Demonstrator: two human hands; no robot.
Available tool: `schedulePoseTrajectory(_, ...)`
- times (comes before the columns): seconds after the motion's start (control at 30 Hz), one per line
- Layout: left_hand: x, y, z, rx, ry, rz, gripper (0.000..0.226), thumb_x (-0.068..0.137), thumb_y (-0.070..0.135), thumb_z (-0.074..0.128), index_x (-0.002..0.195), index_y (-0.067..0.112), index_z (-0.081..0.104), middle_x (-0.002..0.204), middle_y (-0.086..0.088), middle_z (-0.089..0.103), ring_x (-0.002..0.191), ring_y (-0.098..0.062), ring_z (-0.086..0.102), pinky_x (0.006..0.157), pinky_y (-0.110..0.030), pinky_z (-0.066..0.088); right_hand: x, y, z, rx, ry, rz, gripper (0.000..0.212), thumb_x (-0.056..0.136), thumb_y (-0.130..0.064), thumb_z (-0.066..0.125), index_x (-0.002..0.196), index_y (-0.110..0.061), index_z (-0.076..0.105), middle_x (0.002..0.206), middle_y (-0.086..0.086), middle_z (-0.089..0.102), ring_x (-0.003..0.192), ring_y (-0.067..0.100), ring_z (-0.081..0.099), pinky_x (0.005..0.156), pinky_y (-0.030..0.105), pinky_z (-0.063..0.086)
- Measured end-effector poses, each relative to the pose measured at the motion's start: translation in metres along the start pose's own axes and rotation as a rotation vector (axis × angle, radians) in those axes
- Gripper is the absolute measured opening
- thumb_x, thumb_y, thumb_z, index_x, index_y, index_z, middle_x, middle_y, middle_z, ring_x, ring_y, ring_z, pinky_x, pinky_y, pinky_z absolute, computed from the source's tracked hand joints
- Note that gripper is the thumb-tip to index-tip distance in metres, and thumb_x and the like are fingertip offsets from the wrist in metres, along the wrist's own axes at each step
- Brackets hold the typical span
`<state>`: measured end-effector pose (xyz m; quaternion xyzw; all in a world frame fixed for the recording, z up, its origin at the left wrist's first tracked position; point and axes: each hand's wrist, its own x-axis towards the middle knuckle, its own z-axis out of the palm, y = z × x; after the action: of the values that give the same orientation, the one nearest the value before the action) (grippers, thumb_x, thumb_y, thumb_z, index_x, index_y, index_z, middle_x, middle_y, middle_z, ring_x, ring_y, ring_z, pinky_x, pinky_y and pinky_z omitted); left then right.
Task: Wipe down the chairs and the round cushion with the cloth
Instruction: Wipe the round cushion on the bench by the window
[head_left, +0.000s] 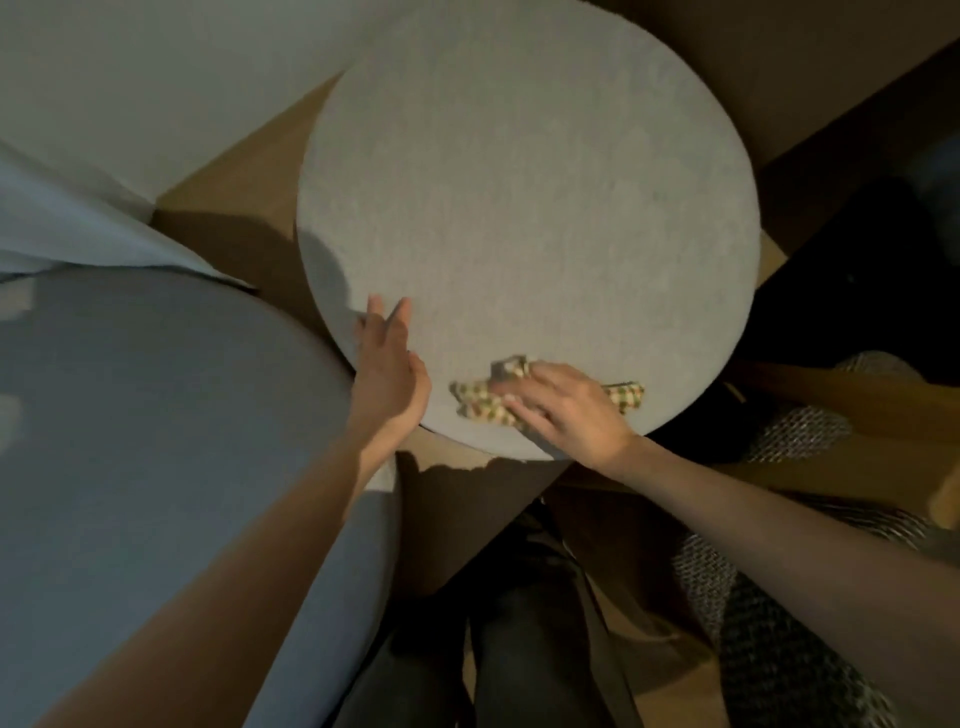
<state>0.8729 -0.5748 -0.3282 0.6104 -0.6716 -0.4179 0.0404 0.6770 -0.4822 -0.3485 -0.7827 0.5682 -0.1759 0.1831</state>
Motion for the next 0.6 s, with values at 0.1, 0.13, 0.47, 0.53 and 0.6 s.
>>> schedulePoseTrajectory(0.1,0.0,0.014,0.012,0.03,-0.015,0.062,0.062,0.093,-0.008,0.036,0.15,0.015,0.023,0.16,-0.01,0.001,0.146,-0.032,-0.008,0.119,-0.042,0.004,0.019,-0.021,0.016,0.137,0.283,0.461,0.021,0.093,-0.014,0.061,0.113,-0.01,0.068,0.092,0.01,0.064,0.081,0.023,0.061,0.071,0.034,0.05)
schedulePoseTrajectory(0.13,0.0,0.019,0.016,0.064,-0.032,0.061,0.068,0.091,-0.012,0.036,0.15,0.02,0.024,0.16,-0.006,-0.001,0.146,-0.03,-0.011,0.118,-0.048,0.003,0.023,-0.027,0.024,0.149,0.332,0.578,0.022,0.093,-0.015,0.061,0.113,-0.011,0.068,0.095,0.011,0.064,0.085,0.024,0.061,0.074,0.037,0.05)
schedulePoseTrajectory(0.47,0.004,0.034,0.039,0.363,-0.173,0.083,0.059,0.102,0.017,0.031,0.148,0.045,0.009,0.157,0.005,-0.023,0.14,-0.037,-0.028,0.106,-0.074,0.0,-0.022,0.054,-0.005,-0.161,0.493,0.863,0.028,0.089,-0.002,0.056,0.115,-0.006,0.064,0.096,0.016,0.06,0.091,0.033,0.057,0.077,0.039,0.044)
schedulePoseTrajectory(0.53,0.008,0.037,0.043,0.363,-0.156,0.075,0.057,0.102,0.022,0.031,0.147,0.048,0.009,0.157,0.007,-0.023,0.139,-0.039,-0.028,0.105,-0.075,0.0,-0.031,0.076,-0.019,-0.138,0.625,1.082,0.025,0.095,-0.011,0.051,0.118,-0.008,0.061,0.106,0.014,0.058,0.1,0.029,0.056,0.085,0.036,0.044)
schedulePoseTrajectory(0.6,0.017,0.043,0.047,0.391,-0.133,0.06,0.054,0.102,0.025,0.03,0.146,0.049,0.011,0.158,0.007,-0.019,0.139,-0.043,-0.026,0.103,-0.077,0.001,-0.033,0.08,-0.02,-0.066,0.757,1.248,0.027,0.098,-0.022,0.049,0.121,-0.01,0.059,0.113,0.012,0.056,0.106,0.024,0.055,0.089,0.03,0.042)
